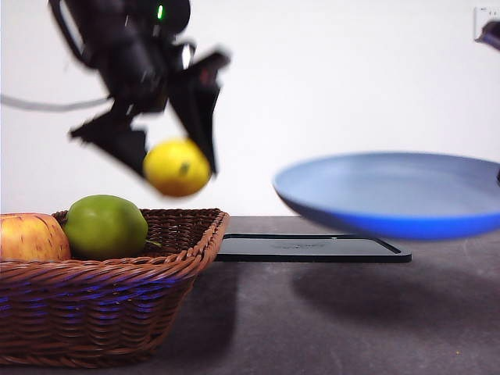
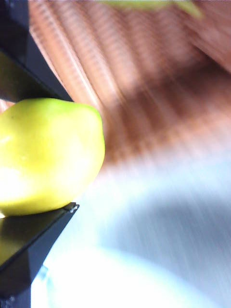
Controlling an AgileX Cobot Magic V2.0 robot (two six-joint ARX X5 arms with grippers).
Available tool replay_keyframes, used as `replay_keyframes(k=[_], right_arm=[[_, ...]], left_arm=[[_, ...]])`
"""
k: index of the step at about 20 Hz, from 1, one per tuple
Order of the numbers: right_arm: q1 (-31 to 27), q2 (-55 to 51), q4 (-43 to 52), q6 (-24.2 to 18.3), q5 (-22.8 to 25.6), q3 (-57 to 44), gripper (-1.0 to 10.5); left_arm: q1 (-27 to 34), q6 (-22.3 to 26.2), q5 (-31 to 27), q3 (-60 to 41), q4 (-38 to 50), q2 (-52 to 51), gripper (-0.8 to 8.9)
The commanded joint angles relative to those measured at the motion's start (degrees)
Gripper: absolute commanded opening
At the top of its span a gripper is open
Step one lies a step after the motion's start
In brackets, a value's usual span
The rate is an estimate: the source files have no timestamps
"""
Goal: Take the lemon from the basket,put the lemon in the plate,hand out the plate
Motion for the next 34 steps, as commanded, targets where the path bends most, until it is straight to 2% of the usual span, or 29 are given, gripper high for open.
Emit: replay_keyframes(k=[1, 3, 5, 6, 9, 13, 18, 21, 23, 30, 34], right_arm=[[0.1, 2.8, 1.6, 0.6, -0.1, 1.2, 0.0], [0.9, 5.5, 3.2, 2.3, -1.3, 1.2, 0.0], [2.4, 7.2, 5.1, 4.3, -5.6, 1.2, 0.0], [3.0, 7.4, 5.6, 4.8, -6.3, 1.2, 0.0], [5.9, 7.4, 6.3, 6.4, -6.3, 1.2, 0.0], [8.1, 7.4, 6.3, 7.0, -6.3, 1.2, 0.0], [8.5, 7.4, 6.2, 7.1, -8.9, 1.2, 0.0], [8.5, 7.4, 5.6, 7.1, -9.2, 1.2, 0.0], [8.5, 7.4, 5.0, 7.1, -9.2, 1.2, 0.0], [8.5, 7.4, 3.7, 8.2, -9.2, 1.2, 0.0], [8.0, 8.6, 3.6, 8.5, -8.8, 2.3, 0.0]], left_arm=[[-1.9, 1.8, 2.3, 6.8, -1.6, -1.0, 1.53], [-5.0, 2.4, 3.3, 10.8, -1.0, -1.2, 1.53], [-9.2, 2.6, 2.7, 11.0, 2.1, -0.9, 1.53], [-11.0, 2.8, 2.0, 11.0, 3.2, -0.6, 1.53], [-16.2, 4.0, -7.3, 10.9, 4.9, 1.2, 1.53], [-19.9, 5.8, -9.3, 10.9, 5.2, 4.5, 1.54], [-21.4, 6.5, -9.5, 10.9, 4.7, 8.3, 1.65], [-21.4, 8.4, -10.5, 10.9, 4.0, 9.8, 3.07], [-21.4, 8.4, -11.1, 10.9, 3.9, 10.2, 3.7], [-21.6, 8.2, -10.6, 11.6, 3.3, 8.8, 3.78], [-21.6, 8.2, -10.7, 11.7, 2.5, 1.5, 3.76]])
